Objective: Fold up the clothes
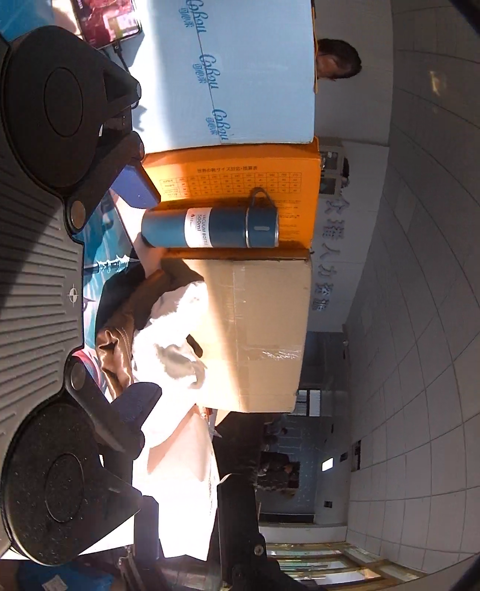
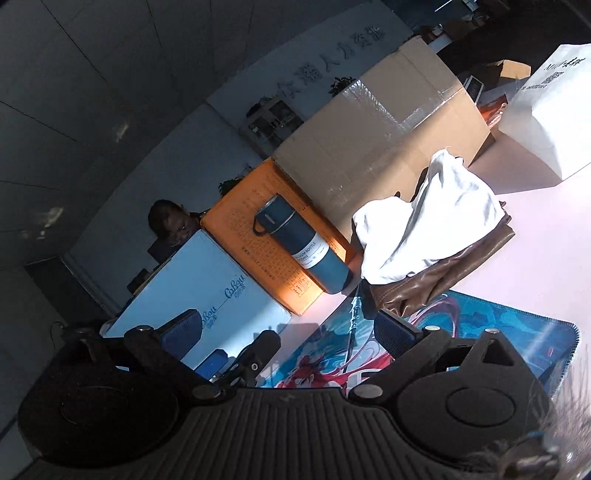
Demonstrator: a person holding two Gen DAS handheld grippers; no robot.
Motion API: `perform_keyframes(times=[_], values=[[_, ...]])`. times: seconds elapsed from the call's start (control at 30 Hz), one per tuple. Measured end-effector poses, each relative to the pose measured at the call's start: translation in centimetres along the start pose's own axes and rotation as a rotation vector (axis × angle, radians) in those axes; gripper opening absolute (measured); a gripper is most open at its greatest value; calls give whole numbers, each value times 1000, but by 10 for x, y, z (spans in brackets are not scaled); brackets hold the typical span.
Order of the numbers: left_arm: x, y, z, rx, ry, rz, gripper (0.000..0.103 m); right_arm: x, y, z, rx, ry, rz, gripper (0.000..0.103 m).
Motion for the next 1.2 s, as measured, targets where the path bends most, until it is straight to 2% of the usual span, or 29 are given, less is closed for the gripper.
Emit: perform_keyframes(times=[0.07, 0.17, 0.33, 0.4, 0.47, 0.53, 0.7, 0.83, 1.0, 1.2], values=[[-11, 3, -8, 11, -43, 9, 103, -8, -13, 12, -106, 31, 61, 101], [-22, -5, -22, 6, 0, 27, 103, -18, -32, 31, -306, 107, 185, 101], [-33, -25, -46, 25, 77, 57, 103, -42, -69, 38, -530, 279, 264, 102], [-38, -31, -52, 49, 62, 64, 103, -50, -83, 39, -607, 343, 280, 103], [-40, -30, -55, 63, 63, 69, 103, -52, -91, 37, -638, 381, 261, 103], [-40, -26, -54, 40, 56, 76, 103, -54, -90, 32, -653, 406, 300, 103], [-39, -16, -44, 37, 6, 129, 103, -58, -84, 17, -689, 481, 394, 103], [-37, -12, -43, 77, -18, 163, 103, -61, -80, 7, -705, 532, 435, 103], [-36, -12, -43, 104, -33, 162, 103, -64, -73, 1, -745, 555, 486, 103], [-36, -12, -43, 101, -34, 164, 103, -64, -74, 1, -733, 551, 467, 103]])
Point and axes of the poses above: each gripper's, at about its wrist camera, not at the fingertips, and y roughly against the way its jaws point, z to its right, x to its top, the point moved 7 cm from there along -y, roughly the way its jaws point, and after that the axes turned 2 degrees about -z, right-handed, at the moved point
